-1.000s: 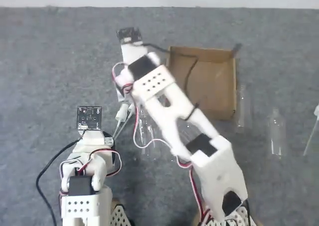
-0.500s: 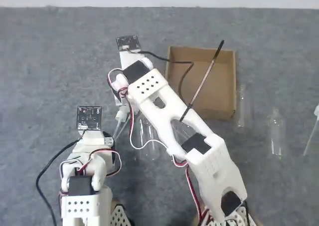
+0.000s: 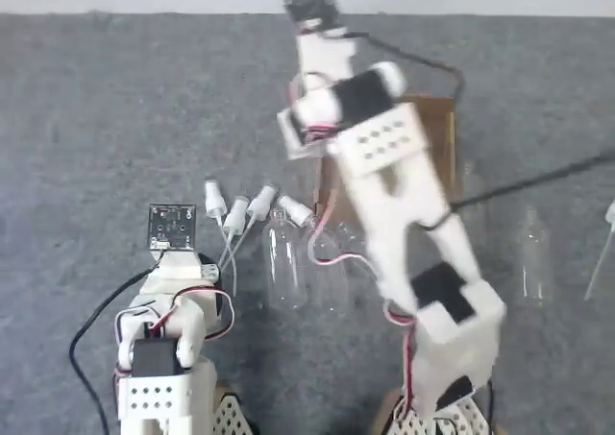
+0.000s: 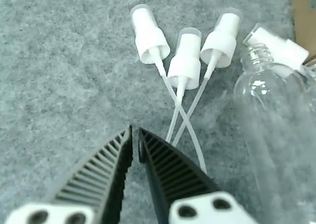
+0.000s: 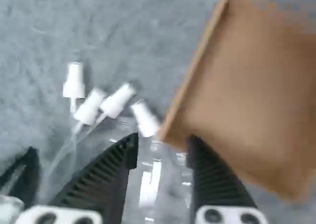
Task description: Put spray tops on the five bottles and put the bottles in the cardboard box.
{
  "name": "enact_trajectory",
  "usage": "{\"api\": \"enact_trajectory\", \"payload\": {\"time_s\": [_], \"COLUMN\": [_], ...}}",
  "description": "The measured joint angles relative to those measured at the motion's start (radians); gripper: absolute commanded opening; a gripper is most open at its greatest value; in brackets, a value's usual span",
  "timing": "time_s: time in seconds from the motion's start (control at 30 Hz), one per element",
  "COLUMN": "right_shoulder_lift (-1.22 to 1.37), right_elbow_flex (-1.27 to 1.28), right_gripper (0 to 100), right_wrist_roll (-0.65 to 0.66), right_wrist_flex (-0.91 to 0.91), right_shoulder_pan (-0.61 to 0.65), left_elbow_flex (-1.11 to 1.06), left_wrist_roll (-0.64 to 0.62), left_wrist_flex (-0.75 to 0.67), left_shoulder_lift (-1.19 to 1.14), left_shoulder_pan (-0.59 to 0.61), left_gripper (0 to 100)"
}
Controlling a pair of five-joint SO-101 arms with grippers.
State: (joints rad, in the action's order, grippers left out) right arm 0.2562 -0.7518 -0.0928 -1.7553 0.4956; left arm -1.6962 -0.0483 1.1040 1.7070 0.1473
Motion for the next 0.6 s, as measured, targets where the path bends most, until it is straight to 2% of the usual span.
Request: {"api": "enact_trajectory", "payload": {"time_s": [0.17, 0.37, 0.5, 0.6], "right_shoulder_lift": [-0.215, -0.374, -0.376, -0.333], "right_elbow_flex": [0.166, 0.376, 0.473, 0.497], "right_gripper": [11.3, 13.8, 20.3, 19.9], "right_wrist_roll": [0.213, 0.430, 0.528, 0.549], "right_wrist_flex": [-0.002, 0.015, 0.158, 0.259], "right_shoulder_pan": [-0.239, -0.663, -0.921, -1.042], "left_elbow_flex": [0.000, 0.000, 0.000, 0.000], "left_wrist_roll": [0.000, 0.000, 0.000, 0.000], "left_wrist_flex": [0.000, 0.000, 0.000, 0.000], "left_shoulder_lift": [0.000, 0.000, 0.000, 0.000], "left_shoulder_pan": [0.000, -0.002, 0.000, 0.000], "left_gripper": [1, 1, 1, 1]}}
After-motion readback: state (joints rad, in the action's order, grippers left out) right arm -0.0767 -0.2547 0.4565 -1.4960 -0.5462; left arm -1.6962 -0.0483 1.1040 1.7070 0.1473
